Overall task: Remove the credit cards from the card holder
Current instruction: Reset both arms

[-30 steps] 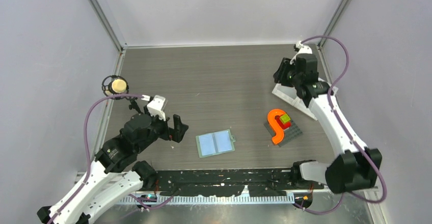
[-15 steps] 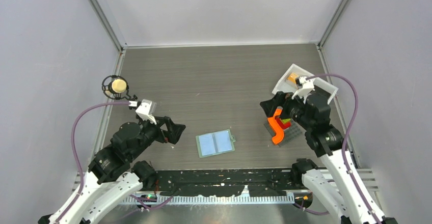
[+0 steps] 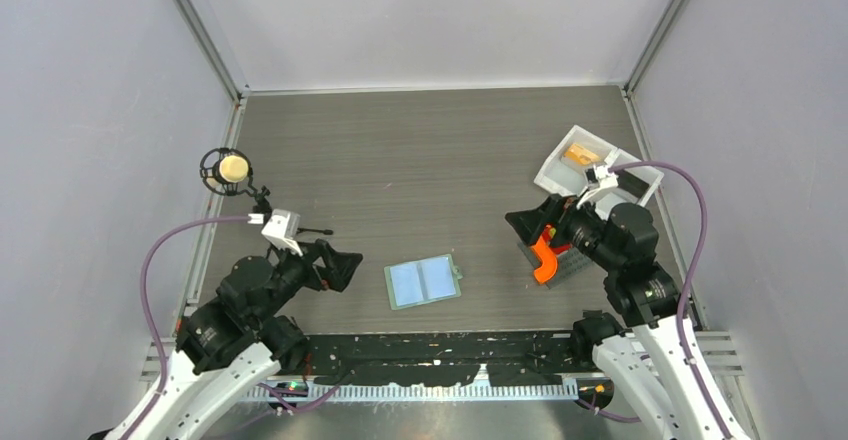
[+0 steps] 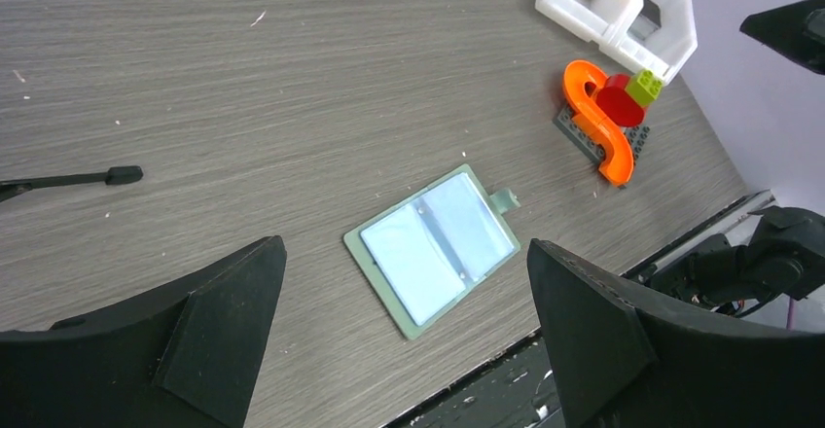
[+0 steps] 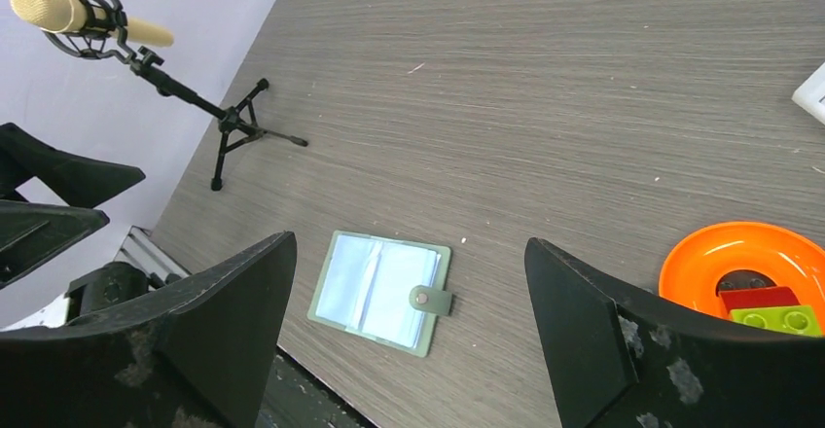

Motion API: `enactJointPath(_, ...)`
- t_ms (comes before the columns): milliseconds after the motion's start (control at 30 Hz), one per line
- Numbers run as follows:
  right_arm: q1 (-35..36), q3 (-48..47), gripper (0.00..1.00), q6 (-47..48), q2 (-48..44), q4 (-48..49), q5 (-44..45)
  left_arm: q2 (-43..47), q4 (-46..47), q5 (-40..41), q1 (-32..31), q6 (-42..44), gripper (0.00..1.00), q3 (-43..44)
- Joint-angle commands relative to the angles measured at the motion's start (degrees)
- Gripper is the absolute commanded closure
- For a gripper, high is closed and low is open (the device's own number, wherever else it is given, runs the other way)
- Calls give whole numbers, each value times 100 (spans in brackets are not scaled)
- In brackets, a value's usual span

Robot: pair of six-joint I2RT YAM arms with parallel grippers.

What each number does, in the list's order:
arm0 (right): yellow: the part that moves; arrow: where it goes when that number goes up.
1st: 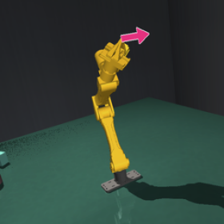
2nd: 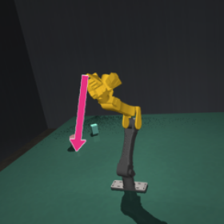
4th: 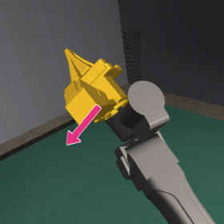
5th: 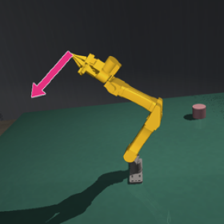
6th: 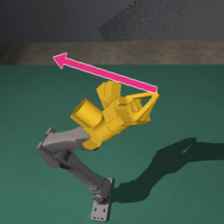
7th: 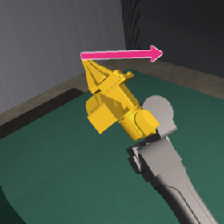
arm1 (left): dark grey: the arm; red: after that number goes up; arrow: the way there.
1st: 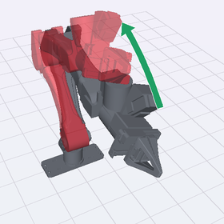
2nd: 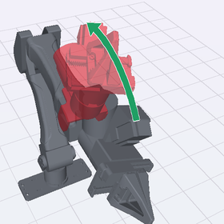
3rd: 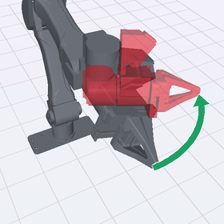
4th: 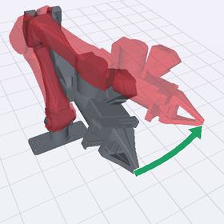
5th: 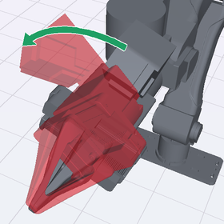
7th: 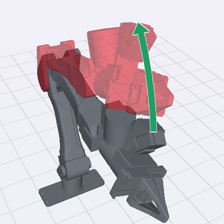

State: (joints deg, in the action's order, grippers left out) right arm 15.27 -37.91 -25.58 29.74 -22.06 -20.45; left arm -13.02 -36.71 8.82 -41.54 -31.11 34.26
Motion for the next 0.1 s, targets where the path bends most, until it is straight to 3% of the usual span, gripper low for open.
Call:
enactJointPath(0, 15, 114, 5, -141, -164, 412, -169, 156, 87, 57, 16, -50, 1, 43)
enactJointPath(67, 19, 125, 5, -122, -204, 472, -200, 187, 54, 66, 16, -45, 1, 41)
